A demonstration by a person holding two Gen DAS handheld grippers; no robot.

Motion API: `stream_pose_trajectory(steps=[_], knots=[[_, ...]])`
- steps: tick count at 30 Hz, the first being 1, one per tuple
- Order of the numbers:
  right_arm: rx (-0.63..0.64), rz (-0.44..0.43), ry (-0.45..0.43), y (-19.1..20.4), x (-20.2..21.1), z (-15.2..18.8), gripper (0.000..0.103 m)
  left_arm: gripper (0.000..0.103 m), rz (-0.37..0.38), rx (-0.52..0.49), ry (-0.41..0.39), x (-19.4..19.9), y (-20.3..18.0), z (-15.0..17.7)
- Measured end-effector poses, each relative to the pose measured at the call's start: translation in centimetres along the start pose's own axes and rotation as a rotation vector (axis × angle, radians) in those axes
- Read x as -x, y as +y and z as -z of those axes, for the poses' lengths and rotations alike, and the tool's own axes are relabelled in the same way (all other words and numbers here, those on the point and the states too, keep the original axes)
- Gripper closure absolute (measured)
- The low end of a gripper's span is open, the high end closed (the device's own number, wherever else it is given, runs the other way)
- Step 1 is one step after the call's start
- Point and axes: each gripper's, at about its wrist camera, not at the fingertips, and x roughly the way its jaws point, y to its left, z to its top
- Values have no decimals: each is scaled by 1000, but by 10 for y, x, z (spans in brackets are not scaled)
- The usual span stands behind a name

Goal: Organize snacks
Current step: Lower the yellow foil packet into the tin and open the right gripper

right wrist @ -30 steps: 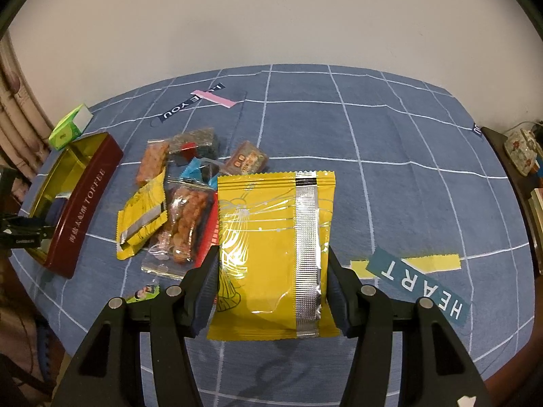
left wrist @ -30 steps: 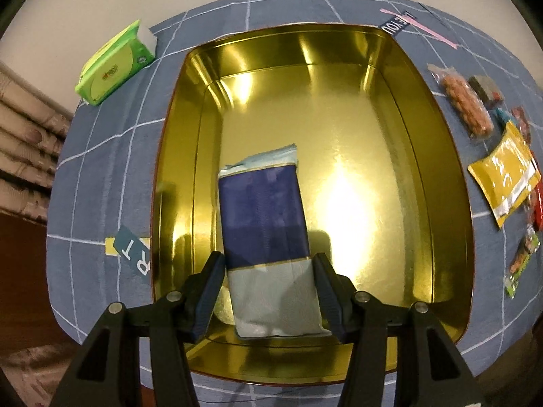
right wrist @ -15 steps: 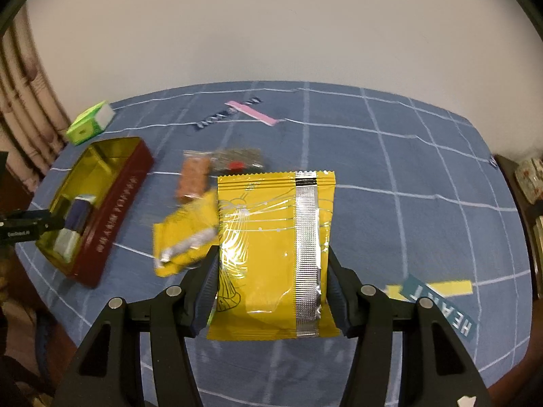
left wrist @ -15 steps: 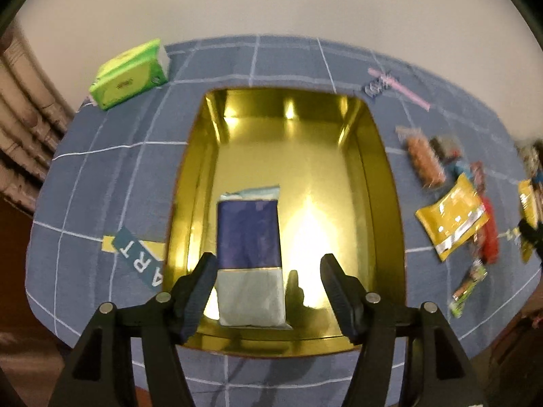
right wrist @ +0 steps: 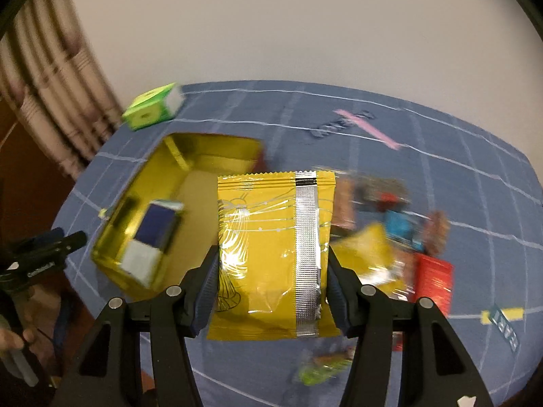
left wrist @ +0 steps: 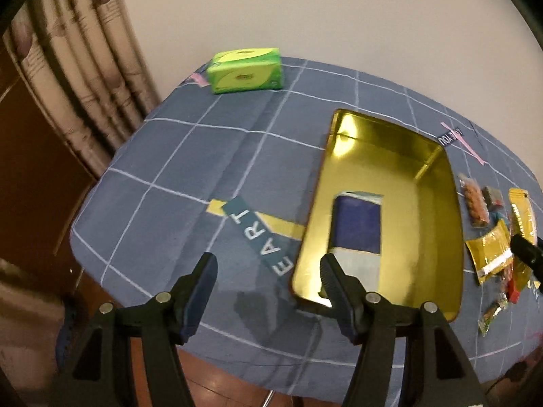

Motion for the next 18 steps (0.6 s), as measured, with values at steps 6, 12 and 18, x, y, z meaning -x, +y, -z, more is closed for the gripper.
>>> stream_pose_trajectory(steps=[6, 12, 18], knots=[[65, -37, 34, 53, -18, -5, 50, 39, -19, 50, -29, 3, 17, -1], [53, -12, 62, 76, -39, -12, 50, 39, -7, 126, -15, -1, 37, 2], [46, 41, 97, 95, -64, -5, 50, 39, -26, 171, -19, 2, 50, 4]])
